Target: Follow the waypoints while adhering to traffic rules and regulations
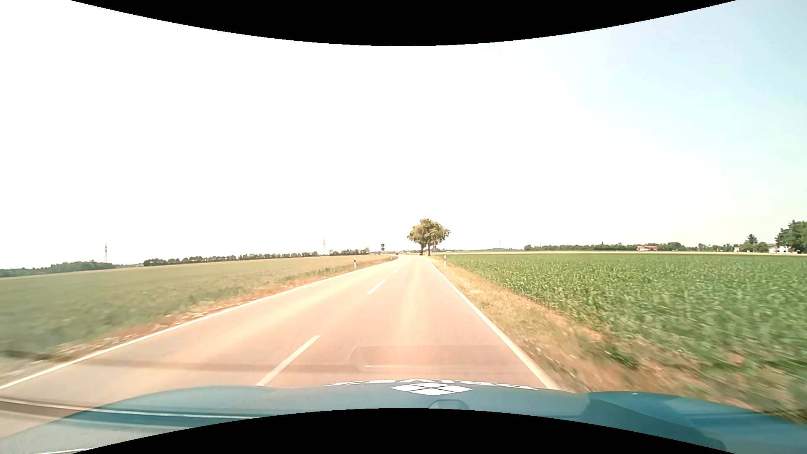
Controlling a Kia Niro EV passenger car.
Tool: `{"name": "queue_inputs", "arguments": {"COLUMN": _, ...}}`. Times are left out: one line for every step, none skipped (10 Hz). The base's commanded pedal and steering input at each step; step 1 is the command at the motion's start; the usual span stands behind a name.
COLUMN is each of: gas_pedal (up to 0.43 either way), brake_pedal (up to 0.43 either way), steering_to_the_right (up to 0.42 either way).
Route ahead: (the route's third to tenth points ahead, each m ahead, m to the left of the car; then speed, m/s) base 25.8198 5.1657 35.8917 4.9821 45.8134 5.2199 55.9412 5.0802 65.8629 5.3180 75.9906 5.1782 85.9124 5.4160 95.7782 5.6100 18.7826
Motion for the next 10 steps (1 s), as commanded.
{"name": "queue_inputs", "arguments": {"gas_pedal": 0.189, "brake_pedal": 0.0, "steering_to_the_right": -0.001}}
{"name": "queue_inputs", "arguments": {"gas_pedal": 0.189, "brake_pedal": 0.0, "steering_to_the_right": -0.001}}
{"name": "queue_inputs", "arguments": {"gas_pedal": 0.189, "brake_pedal": 0.0, "steering_to_the_right": -0.001}}
{"name": "queue_inputs", "arguments": {"gas_pedal": 0.189, "brake_pedal": 0.0, "steering_to_the_right": -0.002}}
{"name": "queue_inputs", "arguments": {"gas_pedal": 0.189, "brake_pedal": 0.0, "steering_to_the_right": -0.002}}
{"name": "queue_inputs", "arguments": {"gas_pedal": 0.189, "brake_pedal": 0.0, "steering_to_the_right": -0.002}}
{"name": "queue_inputs", "arguments": {"gas_pedal": 0.189, "brake_pedal": 0.0, "steering_to_the_right": -0.002}}
{"name": "queue_inputs", "arguments": {"gas_pedal": 0.189, "brake_pedal": 0.0, "steering_to_the_right": -0.002}}
{"name": "queue_inputs", "arguments": {"gas_pedal": 0.189, "brake_pedal": 0.0, "steering_to_the_right": -0.001}}
{"name": "queue_inputs", "arguments": {"gas_pedal": 0.189, "brake_pedal": 0.0, "steering_to_the_right": -0.001}}
